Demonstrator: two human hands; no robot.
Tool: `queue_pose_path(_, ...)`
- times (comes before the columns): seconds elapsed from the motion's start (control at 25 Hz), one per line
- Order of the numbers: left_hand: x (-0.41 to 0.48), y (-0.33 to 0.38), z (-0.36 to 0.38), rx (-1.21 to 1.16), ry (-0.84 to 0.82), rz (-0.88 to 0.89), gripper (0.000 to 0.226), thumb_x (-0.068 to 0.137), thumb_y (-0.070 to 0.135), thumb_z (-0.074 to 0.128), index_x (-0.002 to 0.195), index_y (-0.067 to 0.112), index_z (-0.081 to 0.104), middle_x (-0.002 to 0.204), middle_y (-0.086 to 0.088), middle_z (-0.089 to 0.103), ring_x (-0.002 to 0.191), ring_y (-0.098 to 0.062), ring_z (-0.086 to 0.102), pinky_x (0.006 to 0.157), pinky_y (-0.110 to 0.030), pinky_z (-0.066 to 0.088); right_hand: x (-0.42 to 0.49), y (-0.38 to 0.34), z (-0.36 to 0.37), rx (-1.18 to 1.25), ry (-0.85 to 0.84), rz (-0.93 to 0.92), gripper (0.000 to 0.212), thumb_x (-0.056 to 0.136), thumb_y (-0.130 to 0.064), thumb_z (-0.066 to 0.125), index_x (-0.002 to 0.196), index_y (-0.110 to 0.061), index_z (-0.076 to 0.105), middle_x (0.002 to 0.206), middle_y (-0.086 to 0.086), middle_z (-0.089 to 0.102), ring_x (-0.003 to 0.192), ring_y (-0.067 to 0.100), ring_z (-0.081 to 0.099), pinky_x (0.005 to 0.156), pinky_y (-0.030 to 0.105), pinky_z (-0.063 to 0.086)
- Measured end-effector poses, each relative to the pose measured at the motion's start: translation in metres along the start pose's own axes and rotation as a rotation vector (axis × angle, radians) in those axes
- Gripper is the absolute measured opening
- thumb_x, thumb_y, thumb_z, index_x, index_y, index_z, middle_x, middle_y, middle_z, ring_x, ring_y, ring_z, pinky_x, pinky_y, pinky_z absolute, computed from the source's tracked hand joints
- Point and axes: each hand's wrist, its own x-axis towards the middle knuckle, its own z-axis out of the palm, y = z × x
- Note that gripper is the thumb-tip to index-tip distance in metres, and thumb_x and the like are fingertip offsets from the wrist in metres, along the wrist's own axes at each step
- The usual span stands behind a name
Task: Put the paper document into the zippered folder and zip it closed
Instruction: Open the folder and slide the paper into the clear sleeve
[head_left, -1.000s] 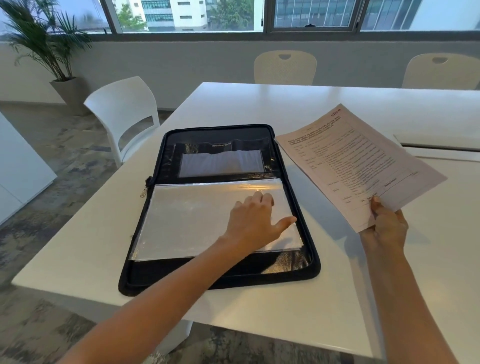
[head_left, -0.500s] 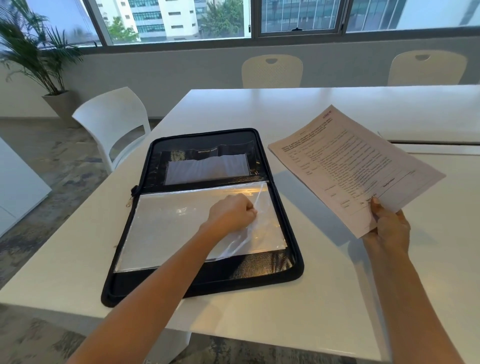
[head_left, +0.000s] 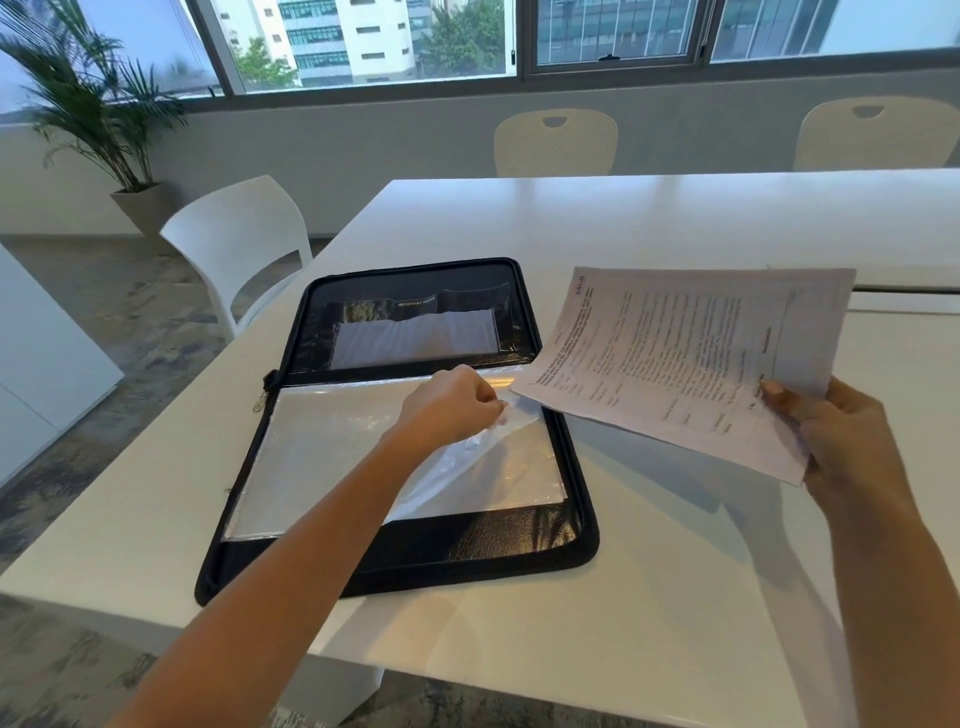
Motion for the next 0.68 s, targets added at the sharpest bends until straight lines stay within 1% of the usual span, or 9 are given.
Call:
queue_pose_path(0.12,-0.001,0.0019,0.0004,-0.012,0.005,-0.007,0.02,0.09,0.039,0.065,0.074,0.03,0.072,0.078,0.004,0.074,0.077,-0.019,0.068,0.075,-0.037,0.059,-0.0002,-0.0035,-0.0022,-0.002,0.033,-0.026,0.029,0.085,-0.007,0.065,0.11,-0.019,0.069,0.092,-0.006,0.074,0.069,0.011,0.073,0.056,0.024,0.059)
queue_pose_path(0.24,-0.0018,0.0025,0.0025,-0.002,-0.007,-0.011,0.02,0.089,0.038,0.065,0.078,0.025,0.075,0.081,0.003,0.074,0.077,-0.019,0.069,0.076,-0.037,0.06,-0.0023,-0.0071,-0.0037,-0.005,0.046,-0.017,0.022,0.084,-0.005,0.065,0.093,-0.023,0.073,0.082,-0.01,0.077,0.067,0.009,0.073,0.054,0.021,0.057)
queue_pose_path(0.32,-0.0028,0.0036,0.0038,0.011,-0.011,-0.01,0.02,0.089,0.037,0.065,0.081,0.024,0.077,0.083,0.002,0.075,0.076,-0.018,0.068,0.076,-0.036,0.061,-0.0021,-0.0078,-0.0036,-0.026,0.03,-0.006,0.022,0.083,-0.006,0.066,0.086,-0.026,0.075,0.081,-0.012,0.077,0.066,0.01,0.073,0.053,0.021,0.056)
queue_pose_path(0.36,-0.0029,0.0041,0.0043,0.014,-0.017,-0.007,0.02,0.089,0.037,0.064,0.083,0.024,0.077,0.081,0.002,0.074,0.075,-0.017,0.068,0.075,-0.036,0.061,-0.0009,-0.0072,-0.0039,-0.042,0.019,0.002,0.021,0.083,-0.007,0.067,0.089,-0.026,0.075,0.084,-0.009,0.077,0.067,0.013,0.074,0.053,0.022,0.057)
queue_pose_path(0.4,-0.0033,0.0048,0.0046,0.016,-0.021,-0.002,0.02,0.089,0.038,0.064,0.084,0.023,0.077,0.079,0.004,0.073,0.074,-0.016,0.067,0.074,-0.035,0.061,-0.0002,-0.0071,-0.0035,-0.056,0.003,0.008,0.021,0.083,-0.008,0.068,0.096,-0.023,0.074,0.089,-0.005,0.077,0.07,0.017,0.074,0.054,0.024,0.058)
queue_pose_path(0.48,-0.005,0.0059,0.0047,0.025,-0.027,0.012,0.018,0.09,0.038,0.064,0.089,0.024,0.076,0.074,0.011,0.07,0.069,-0.014,0.066,0.072,-0.031,0.059,0.0007,-0.0072,-0.0019,-0.089,-0.038,0.031,0.033,0.083,-0.01,0.069,0.115,-0.018,0.068,0.101,0.001,0.074,0.079,0.024,0.073,0.062,0.029,0.06)
queue_pose_path(0.52,-0.0056,0.0063,0.0048,0.03,-0.03,0.022,0.017,0.09,0.038,0.064,0.092,0.025,0.075,0.074,0.014,0.068,0.068,-0.013,0.065,0.071,-0.03,0.059,0.0009,-0.0073,-0.002,-0.104,-0.057,0.047,0.037,0.082,-0.01,0.07,0.118,-0.017,0.066,0.102,0.002,0.073,0.08,0.025,0.073,0.064,0.03,0.06)
queue_pose_path(0.6,-0.0061,0.007,0.0051,0.038,-0.04,0.043,0.017,0.09,0.037,0.066,0.096,0.025,0.076,0.078,0.014,0.069,0.069,-0.011,0.065,0.073,-0.029,0.06,-0.0001,-0.0083,-0.005,-0.114,-0.077,0.071,0.036,0.081,-0.008,0.07,0.115,-0.017,0.066,0.094,-0.001,0.075,0.071,0.02,0.074,0.057,0.026,0.059)
queue_pose_path(0.68,-0.0064,0.0073,0.0051,0.047,-0.05,0.057,0.016,0.09,0.036,0.067,0.096,0.025,0.076,0.078,0.013,0.069,0.07,-0.01,0.065,0.073,-0.028,0.059,-0.0025,-0.0106,-0.0102,-0.113,-0.071,0.057,0.035,0.08,-0.005,0.07,0.112,-0.017,0.067,0.078,-0.007,0.077,0.063,0.013,0.073,0.051,0.022,0.057)
